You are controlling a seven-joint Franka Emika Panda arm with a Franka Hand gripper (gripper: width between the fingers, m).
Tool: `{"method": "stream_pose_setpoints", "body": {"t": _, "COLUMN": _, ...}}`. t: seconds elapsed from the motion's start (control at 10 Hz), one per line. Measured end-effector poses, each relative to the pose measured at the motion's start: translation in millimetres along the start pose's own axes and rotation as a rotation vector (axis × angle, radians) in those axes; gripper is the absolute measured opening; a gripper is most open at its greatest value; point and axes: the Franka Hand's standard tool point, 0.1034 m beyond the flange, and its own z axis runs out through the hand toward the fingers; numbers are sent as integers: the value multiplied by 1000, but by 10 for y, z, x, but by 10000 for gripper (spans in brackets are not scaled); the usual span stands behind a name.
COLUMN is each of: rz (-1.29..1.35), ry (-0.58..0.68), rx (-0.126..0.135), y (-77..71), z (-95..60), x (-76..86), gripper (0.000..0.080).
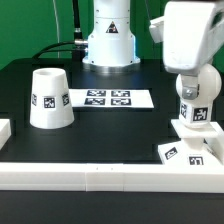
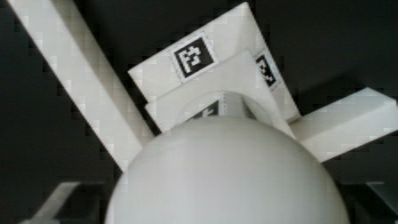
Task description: Assemble lamp
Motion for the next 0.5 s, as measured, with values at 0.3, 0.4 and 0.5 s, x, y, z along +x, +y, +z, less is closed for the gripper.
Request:
{"method": "stream_pose_setpoints", "body": {"t": 0.3, "rz": 317, "ry": 4, "rx": 4, "y": -8, "z": -2, "x": 12, "gripper": 577}}
{"method": "stream_pose_setpoints", "body": {"t": 0.4, "rz": 361, "ry": 3, "rx": 5, "y": -7, "z": 0, "x": 10, "gripper": 577}}
{"method": "stream_pose_setpoints", "body": {"t": 0.5, "rz": 408, "ry": 3, "rx": 5, "y": -7, "z": 0, "x": 10, "gripper": 577}}
